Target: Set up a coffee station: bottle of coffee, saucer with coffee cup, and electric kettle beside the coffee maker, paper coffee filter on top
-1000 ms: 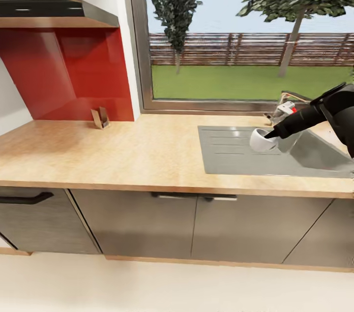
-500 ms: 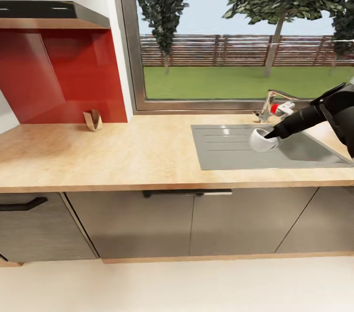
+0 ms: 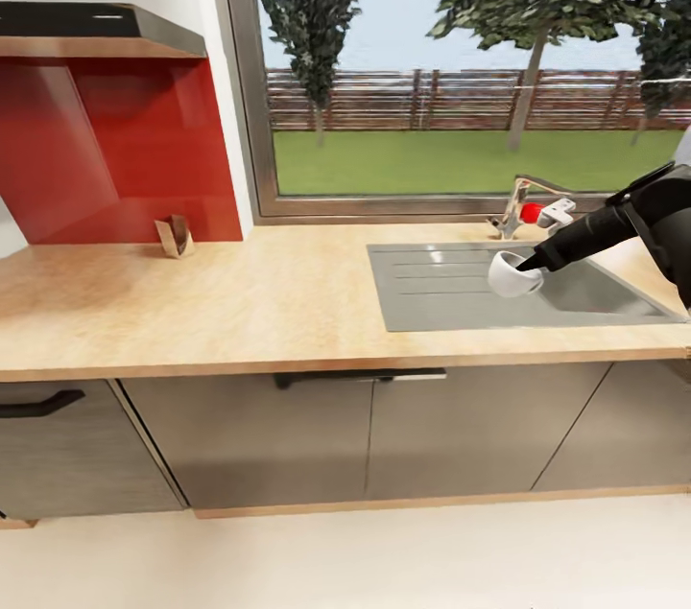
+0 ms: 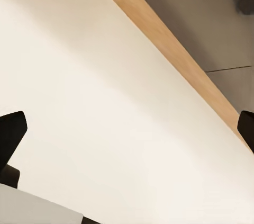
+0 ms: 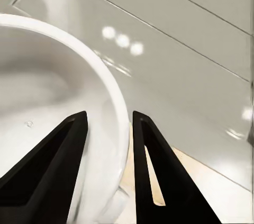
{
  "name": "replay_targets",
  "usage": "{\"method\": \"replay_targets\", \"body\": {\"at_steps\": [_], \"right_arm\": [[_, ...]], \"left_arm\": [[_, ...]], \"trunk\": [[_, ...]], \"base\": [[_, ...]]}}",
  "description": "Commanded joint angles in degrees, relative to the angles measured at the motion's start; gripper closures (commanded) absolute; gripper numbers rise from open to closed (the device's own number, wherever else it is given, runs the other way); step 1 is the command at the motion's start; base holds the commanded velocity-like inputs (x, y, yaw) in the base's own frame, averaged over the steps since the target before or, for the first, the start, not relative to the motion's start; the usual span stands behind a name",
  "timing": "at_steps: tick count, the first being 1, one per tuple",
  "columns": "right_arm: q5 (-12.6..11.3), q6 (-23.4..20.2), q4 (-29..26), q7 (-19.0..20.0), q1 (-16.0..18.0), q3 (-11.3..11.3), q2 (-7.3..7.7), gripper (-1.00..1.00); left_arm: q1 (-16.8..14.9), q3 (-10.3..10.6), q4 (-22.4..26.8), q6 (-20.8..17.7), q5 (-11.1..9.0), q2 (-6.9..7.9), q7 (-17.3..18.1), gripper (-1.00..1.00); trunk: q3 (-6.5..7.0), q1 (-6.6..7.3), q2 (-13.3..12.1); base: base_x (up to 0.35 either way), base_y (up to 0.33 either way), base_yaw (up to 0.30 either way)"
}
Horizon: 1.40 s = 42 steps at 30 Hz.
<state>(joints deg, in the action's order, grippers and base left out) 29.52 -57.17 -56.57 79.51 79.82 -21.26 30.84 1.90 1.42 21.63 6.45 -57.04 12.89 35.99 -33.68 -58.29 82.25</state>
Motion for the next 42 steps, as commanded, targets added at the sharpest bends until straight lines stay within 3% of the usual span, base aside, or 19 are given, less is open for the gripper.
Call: {"method": "replay_targets", "body": {"at_steps": [1, 42], "right_arm": [[0.6, -0.5, 0.0, 0.6, 0.1, -0.1, 0.01, 1.0], [0.6, -0.5, 0.1, 0.6, 0.1, -0.1, 0.35, 1.0]], "left_arm": [[0.0, 0.2, 0.1, 0.2, -0.2, 0.03, 0.0, -1.0], [0.0, 0.2, 0.0, 0.2, -0.1, 0.03, 0.0, -1.0]], "trunk": [[0.0, 0.0, 0.0], [2.57, 0.0, 0.0]], "base": [[0.0, 0.0, -0.162], [0.0, 0.0, -0.211]]}}
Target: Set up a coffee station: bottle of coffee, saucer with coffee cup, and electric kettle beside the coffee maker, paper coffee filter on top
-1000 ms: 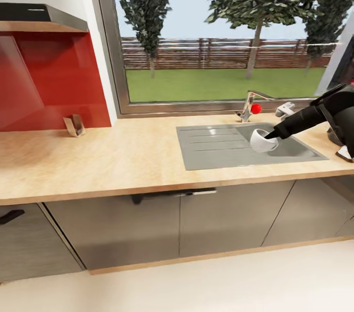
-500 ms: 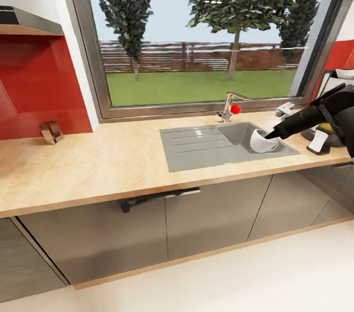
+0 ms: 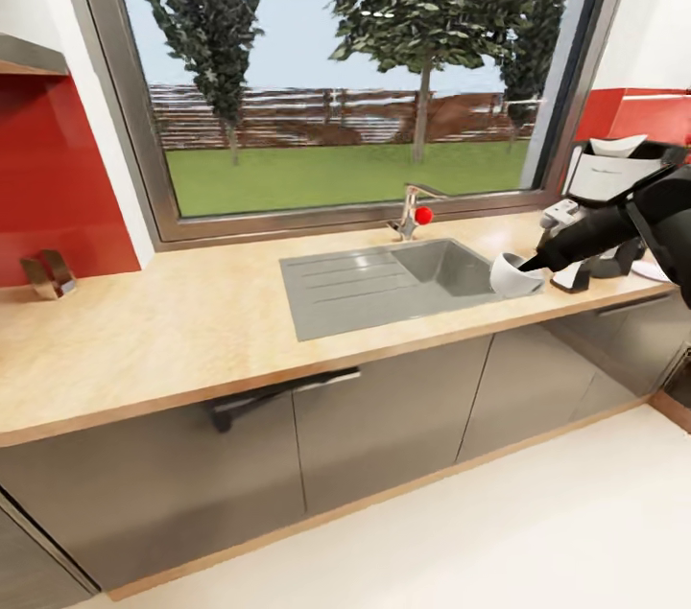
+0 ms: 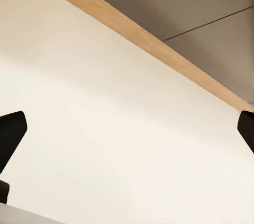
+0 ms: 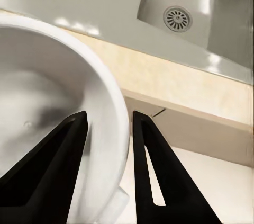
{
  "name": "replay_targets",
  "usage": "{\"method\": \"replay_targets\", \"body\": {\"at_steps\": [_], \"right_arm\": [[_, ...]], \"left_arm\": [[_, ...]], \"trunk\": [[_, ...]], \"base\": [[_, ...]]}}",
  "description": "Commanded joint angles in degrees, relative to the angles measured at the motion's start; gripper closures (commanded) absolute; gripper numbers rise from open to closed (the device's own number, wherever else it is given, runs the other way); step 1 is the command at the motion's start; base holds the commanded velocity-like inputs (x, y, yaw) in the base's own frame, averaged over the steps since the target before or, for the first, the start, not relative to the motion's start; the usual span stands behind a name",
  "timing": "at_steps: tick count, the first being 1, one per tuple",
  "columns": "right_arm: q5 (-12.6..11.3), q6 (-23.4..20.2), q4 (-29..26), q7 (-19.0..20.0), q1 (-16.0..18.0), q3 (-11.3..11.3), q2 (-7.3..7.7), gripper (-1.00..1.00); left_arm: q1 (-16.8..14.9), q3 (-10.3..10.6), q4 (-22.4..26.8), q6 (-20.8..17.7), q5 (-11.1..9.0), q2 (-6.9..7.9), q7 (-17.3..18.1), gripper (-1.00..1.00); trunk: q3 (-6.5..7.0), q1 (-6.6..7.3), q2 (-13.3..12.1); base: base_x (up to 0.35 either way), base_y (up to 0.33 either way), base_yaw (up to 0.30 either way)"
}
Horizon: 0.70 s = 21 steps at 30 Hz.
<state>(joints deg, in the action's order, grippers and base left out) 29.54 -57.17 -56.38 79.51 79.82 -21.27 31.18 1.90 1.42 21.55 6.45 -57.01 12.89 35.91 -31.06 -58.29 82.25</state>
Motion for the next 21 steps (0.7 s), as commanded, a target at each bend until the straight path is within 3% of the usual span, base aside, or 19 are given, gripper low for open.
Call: {"method": "replay_targets", "body": {"at_steps": [1, 13, 21], "right_arm": [[0.6, -0.5, 0.0, 0.6, 0.1, -0.1, 0.01, 1.0], [0.5, -0.5, 1.1, 0.6, 0.1, -0.1, 0.02, 1.0], [0.5, -0.5, 1.1, 0.6, 0.0, -0.1, 0.02, 1.0]], "left_arm": [[0.0, 0.2, 0.1, 0.2, -0.1, 0.03, 0.0, -1.0], [0.0, 0.2, 0.1, 0.2, -0.2, 0.03, 0.0, -1.0], [0.0, 0.2, 0.1, 0.2, -0.1, 0.03, 0.0, -1.0]], "trunk": [[0.01, 0.0, 0.0], [0.78, 0.0, 0.0], [1.09, 0.0, 0.0]], "base": [[0.0, 0.0, -0.215], [0.0, -0.002, -0.215], [0.0, -0.212, -0.126]]}}
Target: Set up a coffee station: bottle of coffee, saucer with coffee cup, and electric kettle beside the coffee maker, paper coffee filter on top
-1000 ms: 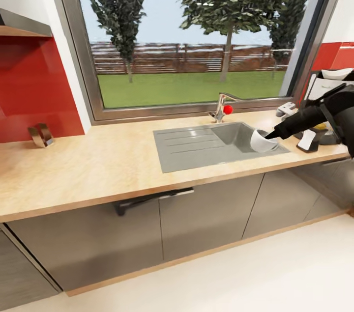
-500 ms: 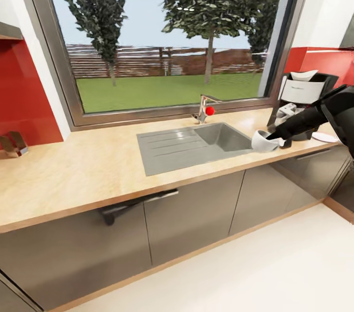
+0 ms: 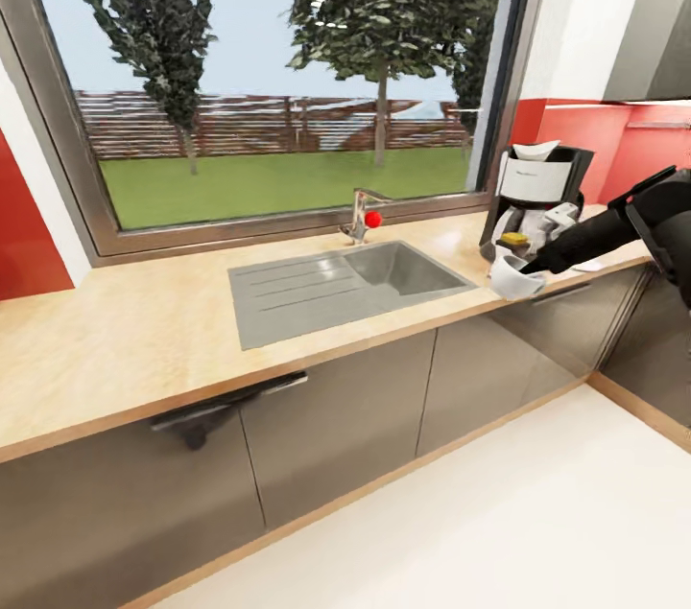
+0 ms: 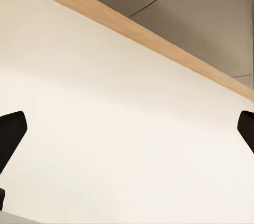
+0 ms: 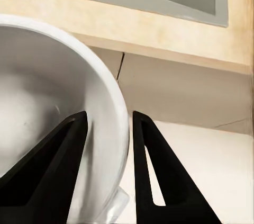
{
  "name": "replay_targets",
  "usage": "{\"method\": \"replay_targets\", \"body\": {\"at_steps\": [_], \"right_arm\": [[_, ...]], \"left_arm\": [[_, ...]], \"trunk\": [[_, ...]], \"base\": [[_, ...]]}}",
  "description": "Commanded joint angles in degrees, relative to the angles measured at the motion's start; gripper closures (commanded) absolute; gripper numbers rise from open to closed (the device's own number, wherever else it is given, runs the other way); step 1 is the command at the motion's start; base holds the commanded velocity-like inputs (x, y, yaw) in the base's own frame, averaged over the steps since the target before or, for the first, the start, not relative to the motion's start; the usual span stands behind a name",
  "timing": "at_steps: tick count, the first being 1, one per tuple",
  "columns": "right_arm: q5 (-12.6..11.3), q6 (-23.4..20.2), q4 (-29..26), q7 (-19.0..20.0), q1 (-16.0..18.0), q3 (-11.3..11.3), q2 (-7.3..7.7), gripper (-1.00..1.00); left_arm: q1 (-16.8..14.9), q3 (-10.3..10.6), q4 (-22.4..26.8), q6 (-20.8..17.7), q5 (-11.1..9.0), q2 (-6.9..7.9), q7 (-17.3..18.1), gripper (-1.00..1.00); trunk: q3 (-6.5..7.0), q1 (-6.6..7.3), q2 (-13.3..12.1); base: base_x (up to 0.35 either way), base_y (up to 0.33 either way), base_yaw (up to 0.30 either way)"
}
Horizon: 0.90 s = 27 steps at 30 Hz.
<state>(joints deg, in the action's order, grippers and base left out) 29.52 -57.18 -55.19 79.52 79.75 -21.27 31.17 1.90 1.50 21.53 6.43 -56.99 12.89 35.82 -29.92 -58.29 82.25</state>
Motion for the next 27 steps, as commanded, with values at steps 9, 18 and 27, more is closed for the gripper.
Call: {"method": "replay_targets", "body": {"at_steps": [9, 18, 27], "right_arm": [[0.5, -0.4, 0.0, 0.6, -0.4, 0.0, 0.03, 1.0], [0.5, -0.4, 0.0, 0.6, -0.6, 0.2, 0.03, 1.0], [0.5, -0.4, 0.0, 0.6, -0.6, 0.2, 0.03, 1.0]], "left_arm": [[0.0, 0.2, 0.1, 0.2, -0.2, 0.02, 0.0, -1.0], [0.0, 0.2, 0.1, 0.2, -0.1, 0.01, 0.0, -1.0], [0.0, 0.2, 0.1, 0.2, -0.2, 0.03, 0.0, -1.0]], "trunk": [[-0.03, 0.0, 0.0], [-0.03, 0.0, 0.0], [-0.03, 0.0, 0.0]], "base": [[0.0, -0.299, -0.186], [0.127, -0.304, -0.241], [0.188, -0.301, -0.035]]}}
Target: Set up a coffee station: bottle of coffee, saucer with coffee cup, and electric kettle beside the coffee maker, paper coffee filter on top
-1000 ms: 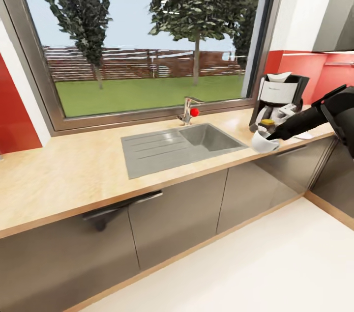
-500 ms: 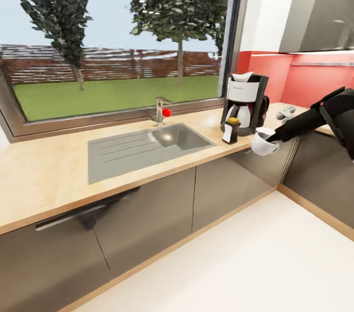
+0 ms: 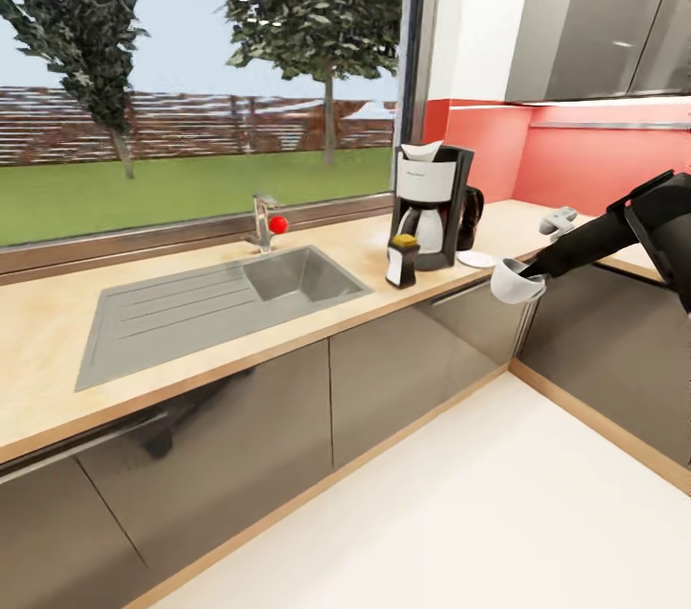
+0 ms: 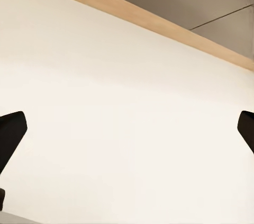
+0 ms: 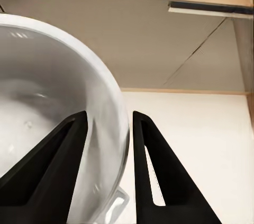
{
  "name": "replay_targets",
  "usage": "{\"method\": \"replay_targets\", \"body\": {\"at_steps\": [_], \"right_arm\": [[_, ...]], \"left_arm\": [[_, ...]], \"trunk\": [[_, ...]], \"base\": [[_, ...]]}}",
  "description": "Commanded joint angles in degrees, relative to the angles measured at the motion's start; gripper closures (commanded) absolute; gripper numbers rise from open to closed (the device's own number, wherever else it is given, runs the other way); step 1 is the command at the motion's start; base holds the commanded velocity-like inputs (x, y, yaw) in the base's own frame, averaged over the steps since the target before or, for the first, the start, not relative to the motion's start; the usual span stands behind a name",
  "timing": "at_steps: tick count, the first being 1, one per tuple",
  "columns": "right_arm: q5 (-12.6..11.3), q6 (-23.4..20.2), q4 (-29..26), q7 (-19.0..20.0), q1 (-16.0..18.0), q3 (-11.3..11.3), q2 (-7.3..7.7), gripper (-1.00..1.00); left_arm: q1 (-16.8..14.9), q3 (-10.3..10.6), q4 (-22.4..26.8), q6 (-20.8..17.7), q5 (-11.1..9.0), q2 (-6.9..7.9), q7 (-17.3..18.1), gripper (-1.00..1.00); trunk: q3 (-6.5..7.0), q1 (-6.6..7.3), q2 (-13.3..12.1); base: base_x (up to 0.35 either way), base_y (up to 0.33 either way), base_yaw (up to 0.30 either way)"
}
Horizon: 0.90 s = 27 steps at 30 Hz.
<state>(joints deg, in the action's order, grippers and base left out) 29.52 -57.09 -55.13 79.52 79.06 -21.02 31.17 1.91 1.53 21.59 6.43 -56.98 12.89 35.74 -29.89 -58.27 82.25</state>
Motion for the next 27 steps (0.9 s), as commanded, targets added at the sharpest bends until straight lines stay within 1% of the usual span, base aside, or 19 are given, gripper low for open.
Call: {"method": "replay_targets", "body": {"at_steps": [1, 8, 14, 22, 27], "right_arm": [[0.5, -0.5, -0.1, 0.6, 0.0, -0.1, 0.03, 1.0], [0.5, -0.5, 0.3, 0.6, 0.0, -0.1, 0.03, 1.0], [0.5, -0.5, 2.6, 0.5, 0.0, 0.0, 0.03, 1.0], [0.4, -0.4, 3.4, 0.5, 0.0, 0.0, 0.03, 1.0], [0.4, -0.4, 3.5, 0.5, 0.0, 0.0, 0.03, 1.0]], "left_arm": [[0.0, 0.2, 0.1, 0.2, -0.2, 0.03, 0.0, -1.0], [0.0, 0.2, 0.0, 0.2, -0.1, 0.03, 0.0, -1.0], [0.0, 0.2, 0.0, 0.2, -0.2, 0.03, 0.0, -1.0], [0.0, 0.2, 0.1, 0.2, -0.1, 0.03, -1.7, -1.0], [0.0, 0.2, 0.1, 0.2, -0.1, 0.03, -1.9, -1.0]], "trunk": [[-0.05, -0.02, 0.0], [-0.05, -0.02, 0.0], [-0.05, -0.02, 0.0], [-0.05, -0.02, 0.0], [-0.05, -0.02, 0.0]], "base": [[0.193, -0.297, -0.005], [0.214, -0.28, -0.001], [0.247, -0.252, 0.0], [0.25, -0.248, 0.0], [0.252, -0.245, 0.0]]}}
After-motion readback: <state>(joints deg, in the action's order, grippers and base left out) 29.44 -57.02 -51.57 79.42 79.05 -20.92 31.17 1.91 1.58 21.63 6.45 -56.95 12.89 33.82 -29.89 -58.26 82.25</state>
